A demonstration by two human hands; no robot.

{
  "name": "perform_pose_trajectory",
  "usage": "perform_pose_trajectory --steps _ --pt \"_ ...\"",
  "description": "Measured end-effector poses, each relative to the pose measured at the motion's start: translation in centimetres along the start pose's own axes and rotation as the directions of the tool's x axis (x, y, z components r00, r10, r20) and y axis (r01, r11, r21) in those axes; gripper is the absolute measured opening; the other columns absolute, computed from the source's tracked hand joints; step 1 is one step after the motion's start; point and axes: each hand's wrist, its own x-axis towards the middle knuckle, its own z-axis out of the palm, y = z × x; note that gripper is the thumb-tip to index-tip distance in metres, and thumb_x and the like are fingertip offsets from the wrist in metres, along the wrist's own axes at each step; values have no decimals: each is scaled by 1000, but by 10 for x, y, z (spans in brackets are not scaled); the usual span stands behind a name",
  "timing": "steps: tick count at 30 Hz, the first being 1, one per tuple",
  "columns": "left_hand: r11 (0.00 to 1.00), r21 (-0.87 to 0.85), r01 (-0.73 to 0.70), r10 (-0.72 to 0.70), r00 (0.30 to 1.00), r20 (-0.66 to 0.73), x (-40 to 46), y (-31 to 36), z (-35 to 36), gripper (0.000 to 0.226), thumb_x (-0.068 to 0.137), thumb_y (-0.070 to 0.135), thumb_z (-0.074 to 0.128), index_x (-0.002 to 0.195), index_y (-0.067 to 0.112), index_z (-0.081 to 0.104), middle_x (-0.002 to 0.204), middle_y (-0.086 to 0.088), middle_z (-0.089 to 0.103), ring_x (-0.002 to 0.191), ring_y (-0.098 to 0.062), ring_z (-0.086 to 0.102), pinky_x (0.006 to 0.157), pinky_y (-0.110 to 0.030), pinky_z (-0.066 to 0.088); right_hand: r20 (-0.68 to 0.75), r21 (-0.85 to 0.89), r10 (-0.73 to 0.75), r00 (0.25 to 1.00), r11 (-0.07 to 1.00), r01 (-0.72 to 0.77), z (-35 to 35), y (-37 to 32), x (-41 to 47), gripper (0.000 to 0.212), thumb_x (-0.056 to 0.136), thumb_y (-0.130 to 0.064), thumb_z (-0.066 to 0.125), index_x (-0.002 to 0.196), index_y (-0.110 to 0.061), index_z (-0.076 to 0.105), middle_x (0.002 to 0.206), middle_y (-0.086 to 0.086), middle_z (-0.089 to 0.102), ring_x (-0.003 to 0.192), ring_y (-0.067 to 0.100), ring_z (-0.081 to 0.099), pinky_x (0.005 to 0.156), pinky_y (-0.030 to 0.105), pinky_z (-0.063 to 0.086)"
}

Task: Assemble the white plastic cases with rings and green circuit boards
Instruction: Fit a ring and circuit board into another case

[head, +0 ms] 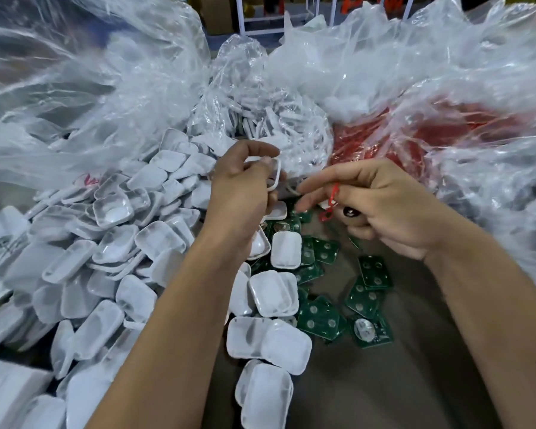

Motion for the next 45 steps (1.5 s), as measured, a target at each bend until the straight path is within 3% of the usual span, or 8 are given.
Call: perform_pose_trajectory --steps 5,12,18,24,32,35,38,45 --pt "1000 7 -4 4 999 33 -3 0 0 26 83 13 77 101 23 60 93 -4 59 58 -9 50 49 -19 41 -110 245 -29 993 968 56 -2 4 4 50 101 13 34 100 -6 80 82 13 69 46 7 23 36 15 24" --pt "966 -248 80 -61 995 81 -9 10 10 6 106 12 38 101 12 39 71 -12 64 43 -16 35 48 -23 23 -81 426 115 990 902 -70 5 8 5 31 106 1 38 118 6 66 80 11 62 56 10 43 43 18 38" --pt "973 -217 73 -57 995 80 -10 14 8 14 98 8 35 85 9 39 85 -22 76 40 -19 39 38 -17 25 -186 -49 -36 982 998 27 15 12 5 4 104 -6 60 104 -3 63 83 10 78 50 11 46 44 18 37" --pt "981 -168 96 -99 995 -8 -8 13 6 26 91 5 44 66 10 50 69 -8 45 52 -16 35 39 -21 26 -229 -710 -252 940 704 15 15 9 -1 13 83 -34 87 79 -31 75 81 -19 74 78 -1 69 76 20 52" --pt "983 -119 140 -143 990 -16 -9 13 6 39 104 19 42 74 8 64 66 -12 69 38 -11 46 35 -14 30 -241 -587 -266 933 806 78 12 -3 -7 10 84 -25 86 77 -23 78 102 -19 78 93 5 75 88 36 61" --pt "986 -112 121 -127 990 -55 -8 11 4 41 109 27 45 76 9 62 69 -14 71 35 -8 44 37 -13 29 -292 -548 -272 917 833 72 12 -2 -5 16 87 -17 83 73 -18 74 95 -11 79 75 14 75 64 32 62" --pt "988 -104 115 -119 992 -37 -9 10 5 26 107 16 50 85 8 59 73 -13 72 40 -11 46 39 -16 32 -403 -213 -197 894 970 118 15 0 -2 35 90 6 66 62 -11 53 87 8 78 60 25 67 39 25 40" --pt "968 -169 186 -183 982 34 -10 11 6 27 99 -11 42 108 0 65 100 -19 71 73 -22 68 66 -28 60 -416 257 47 908 964 68 17 -3 -3 47 84 19 52 56 -14 34 73 14 68 46 10 44 38 18 19"
